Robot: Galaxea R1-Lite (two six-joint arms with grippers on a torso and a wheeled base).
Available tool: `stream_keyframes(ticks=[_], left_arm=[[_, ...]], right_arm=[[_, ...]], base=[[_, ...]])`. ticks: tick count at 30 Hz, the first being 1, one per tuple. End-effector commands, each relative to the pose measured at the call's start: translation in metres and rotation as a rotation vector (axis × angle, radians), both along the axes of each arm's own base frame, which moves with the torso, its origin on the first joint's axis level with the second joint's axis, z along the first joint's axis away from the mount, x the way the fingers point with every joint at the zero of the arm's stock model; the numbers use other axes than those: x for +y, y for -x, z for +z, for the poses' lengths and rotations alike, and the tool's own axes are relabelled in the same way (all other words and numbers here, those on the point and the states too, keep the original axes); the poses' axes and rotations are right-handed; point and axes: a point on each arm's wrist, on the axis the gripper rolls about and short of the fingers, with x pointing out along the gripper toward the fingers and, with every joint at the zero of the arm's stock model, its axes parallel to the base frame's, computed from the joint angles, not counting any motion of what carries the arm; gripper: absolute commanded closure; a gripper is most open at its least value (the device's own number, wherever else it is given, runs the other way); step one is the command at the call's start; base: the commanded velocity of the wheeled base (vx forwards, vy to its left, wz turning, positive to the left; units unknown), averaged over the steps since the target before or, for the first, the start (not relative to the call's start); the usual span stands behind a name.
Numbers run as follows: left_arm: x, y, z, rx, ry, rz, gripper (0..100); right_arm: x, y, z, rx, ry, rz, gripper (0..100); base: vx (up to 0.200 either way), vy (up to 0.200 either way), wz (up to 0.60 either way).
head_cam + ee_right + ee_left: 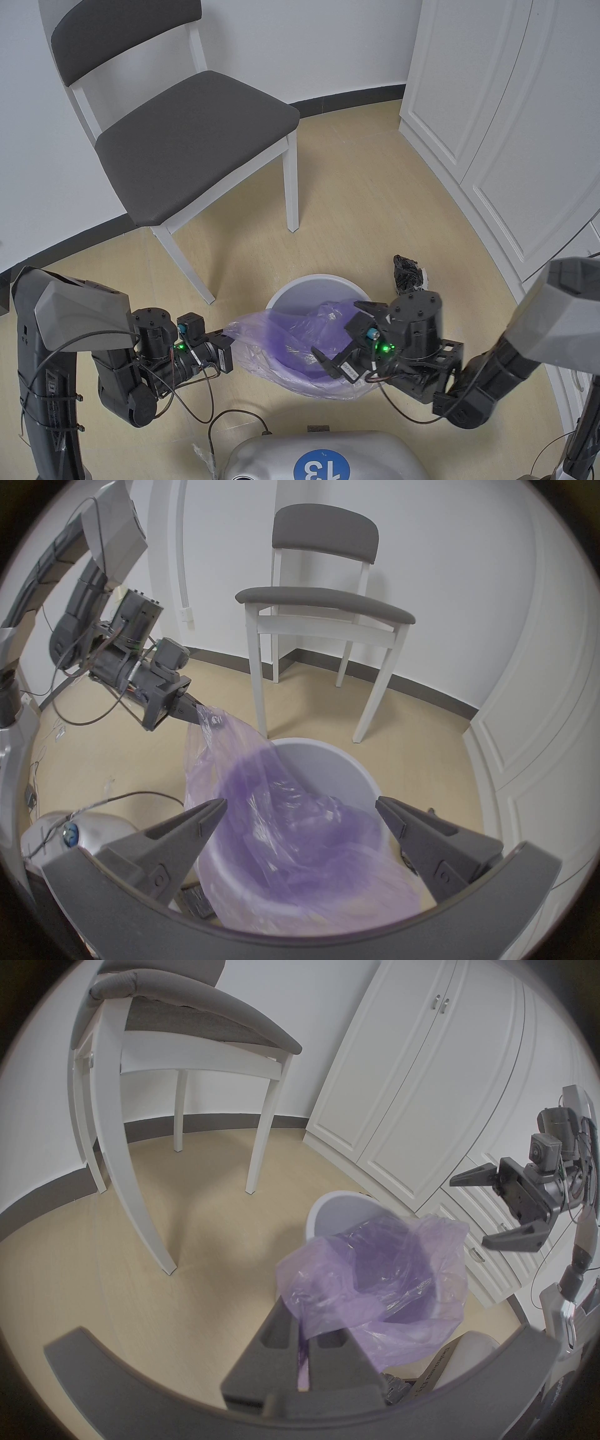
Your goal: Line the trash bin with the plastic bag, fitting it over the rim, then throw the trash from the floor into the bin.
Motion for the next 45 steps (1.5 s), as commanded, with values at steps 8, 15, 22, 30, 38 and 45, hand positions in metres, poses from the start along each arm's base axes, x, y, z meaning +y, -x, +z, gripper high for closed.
stream_keyframes(ticks=[8, 15, 22, 30, 38, 45], left_arm=[[0.009, -0.002, -0.002, -0.003, 0.001, 0.024, 0], [0.009, 0.000, -0.002, 0.003, 0.000, 0.020, 0], [0.009, 0.000, -0.003, 0.005, 0.000, 0.018, 0], [0.009, 0.000, -0.001, 0.000, 0.000, 0.021, 0], [0.009, 0.000, -0.001, -0.004, 0.000, 0.022, 0], [0.009, 0.000, -0.001, -0.002, -0.001, 0.022, 0]], right_arm=[[0.033, -0.046, -0.081, 0.075, 0.009, -0.043, 0], [0.040, -0.063, -0.089, 0.077, -0.070, -0.111, 0], [0.048, -0.066, -0.096, 0.069, -0.079, -0.102, 0], [0.050, -0.061, -0.095, 0.077, -0.071, -0.092, 0], [0.058, -0.065, -0.106, 0.074, -0.075, -0.087, 0], [0.056, -0.064, -0.101, 0.070, -0.078, -0.091, 100]], base=[[0.000, 0.000, 0.00], [0.000, 0.000, 0.00], [0.000, 0.000, 0.00], [0.000, 0.000, 0.00], [0.000, 0.000, 0.00], [0.000, 0.000, 0.00]])
